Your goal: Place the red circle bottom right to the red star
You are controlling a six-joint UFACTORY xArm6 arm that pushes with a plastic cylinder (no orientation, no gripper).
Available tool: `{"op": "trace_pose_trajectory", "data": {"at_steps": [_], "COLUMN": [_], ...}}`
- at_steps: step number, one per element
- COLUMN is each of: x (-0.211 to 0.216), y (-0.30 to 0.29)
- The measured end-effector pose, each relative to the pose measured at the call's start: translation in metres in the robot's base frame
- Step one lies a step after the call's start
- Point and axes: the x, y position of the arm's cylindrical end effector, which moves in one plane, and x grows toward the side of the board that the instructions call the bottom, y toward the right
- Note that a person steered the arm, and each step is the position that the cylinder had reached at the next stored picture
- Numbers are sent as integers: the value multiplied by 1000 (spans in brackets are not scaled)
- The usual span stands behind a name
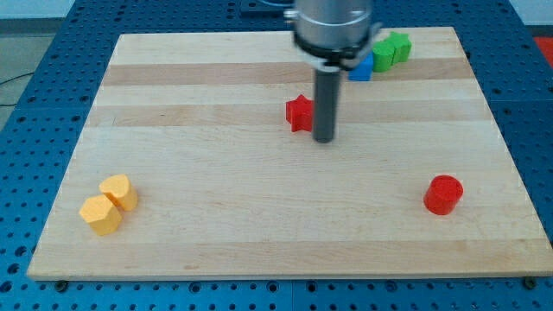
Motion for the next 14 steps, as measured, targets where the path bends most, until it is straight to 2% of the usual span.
{"op": "trace_pose_trajectory", "data": {"at_steps": [1,3,4,5,6,7,10,12,13,14], "x": [-9,-19,-17,0,69,146,87,79,65,33], "y": [26,-33,-1,123,208,190,42,103,115,20]}}
